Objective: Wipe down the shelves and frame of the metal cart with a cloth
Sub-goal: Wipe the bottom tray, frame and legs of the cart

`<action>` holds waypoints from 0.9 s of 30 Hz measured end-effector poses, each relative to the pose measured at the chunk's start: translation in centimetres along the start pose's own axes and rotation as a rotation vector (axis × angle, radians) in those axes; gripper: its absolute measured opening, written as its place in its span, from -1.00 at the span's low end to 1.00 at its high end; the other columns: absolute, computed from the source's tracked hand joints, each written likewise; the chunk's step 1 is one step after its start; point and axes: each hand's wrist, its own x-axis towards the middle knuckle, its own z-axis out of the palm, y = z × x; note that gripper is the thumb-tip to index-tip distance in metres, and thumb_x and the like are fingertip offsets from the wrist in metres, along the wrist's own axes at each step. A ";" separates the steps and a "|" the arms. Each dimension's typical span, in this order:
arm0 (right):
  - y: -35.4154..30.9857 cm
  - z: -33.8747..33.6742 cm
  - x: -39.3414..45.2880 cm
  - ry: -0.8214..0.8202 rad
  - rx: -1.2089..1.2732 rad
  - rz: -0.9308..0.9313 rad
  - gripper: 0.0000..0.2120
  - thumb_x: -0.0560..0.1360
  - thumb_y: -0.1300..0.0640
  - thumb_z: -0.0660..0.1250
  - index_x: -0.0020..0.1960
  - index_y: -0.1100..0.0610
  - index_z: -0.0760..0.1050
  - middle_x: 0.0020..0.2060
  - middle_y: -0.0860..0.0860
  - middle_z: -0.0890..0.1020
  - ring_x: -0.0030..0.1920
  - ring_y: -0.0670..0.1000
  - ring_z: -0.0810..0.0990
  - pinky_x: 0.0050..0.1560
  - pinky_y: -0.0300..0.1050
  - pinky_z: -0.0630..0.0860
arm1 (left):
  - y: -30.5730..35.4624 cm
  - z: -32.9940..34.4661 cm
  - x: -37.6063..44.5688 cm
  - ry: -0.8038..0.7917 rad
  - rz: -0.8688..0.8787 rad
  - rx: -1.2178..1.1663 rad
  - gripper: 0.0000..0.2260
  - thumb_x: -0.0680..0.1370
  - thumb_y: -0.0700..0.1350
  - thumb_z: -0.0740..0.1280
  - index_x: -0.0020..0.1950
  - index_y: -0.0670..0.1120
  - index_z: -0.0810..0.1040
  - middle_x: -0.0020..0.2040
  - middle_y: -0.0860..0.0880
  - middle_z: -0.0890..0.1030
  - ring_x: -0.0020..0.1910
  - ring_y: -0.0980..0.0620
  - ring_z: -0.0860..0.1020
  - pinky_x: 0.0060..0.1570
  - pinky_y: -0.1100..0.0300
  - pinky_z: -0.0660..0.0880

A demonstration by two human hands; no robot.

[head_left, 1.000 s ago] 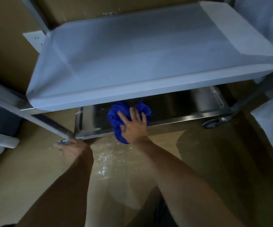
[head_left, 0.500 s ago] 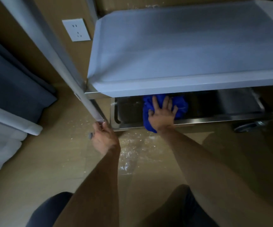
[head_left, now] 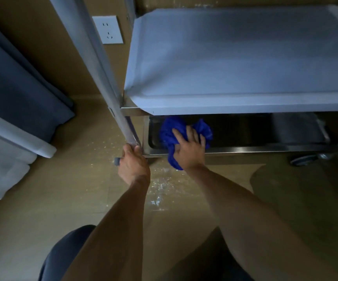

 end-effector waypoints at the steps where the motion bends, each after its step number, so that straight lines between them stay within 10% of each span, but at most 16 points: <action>1: 2.7 -1.0 -0.1 0.020 -0.018 0.091 -0.41 0.43 -0.06 0.14 0.47 -0.13 0.37 0.46 0.17 0.38 0.42 0.20 0.37 0.40 0.20 0.21 | 0.2 0.0 -0.2 0.003 -0.013 -0.019 -0.78 0.68 0.06 0.10 0.09 -0.03 0.44 0.00 -0.09 0.62 -0.06 -0.11 0.57 -0.01 0.00 0.50; 9: 17.4 -6.1 -1.1 0.058 -0.090 0.556 -0.45 0.63 -0.07 0.10 0.59 -0.09 0.09 0.57 0.23 0.08 0.55 0.26 0.07 0.48 0.27 0.03 | 1.0 0.3 -1.4 0.027 -0.018 -0.086 -0.79 0.68 0.02 0.10 0.09 -0.11 0.39 0.03 -0.18 0.58 -0.05 -0.18 0.55 -0.09 0.03 0.40; 15: 6.5 -2.0 1.8 0.094 -0.098 0.183 -0.41 0.49 -0.12 0.04 0.49 -0.05 0.37 0.44 0.30 0.37 0.42 0.32 0.37 0.37 0.30 0.25 | 1.0 0.3 -1.2 0.018 -0.010 -0.052 -0.79 0.69 0.01 0.07 0.08 -0.11 0.37 0.03 -0.14 0.59 -0.16 -0.04 0.46 -0.16 0.07 0.38; 21: -9.1 1.7 2.7 -0.093 -0.037 -0.266 -0.48 0.50 -0.17 0.17 0.45 -0.12 0.36 0.52 0.19 0.23 0.52 0.21 0.20 0.46 0.25 0.11 | 0.9 0.3 -0.4 0.019 -0.001 0.016 -0.78 0.67 -0.02 0.09 0.11 -0.15 0.38 0.07 -0.21 0.59 0.00 -0.24 0.57 -0.13 -0.01 0.37; 27: -6.4 1.6 1.6 -0.022 0.012 -0.211 -0.40 0.46 -0.06 0.32 0.49 -0.13 0.32 0.52 0.16 0.25 0.53 0.17 0.20 0.49 0.21 0.05 | 0.9 0.7 -0.6 0.045 -0.021 0.005 -0.78 0.67 -0.01 0.07 0.11 -0.13 0.38 0.07 -0.19 0.59 -0.01 -0.21 0.57 -0.11 -0.02 0.42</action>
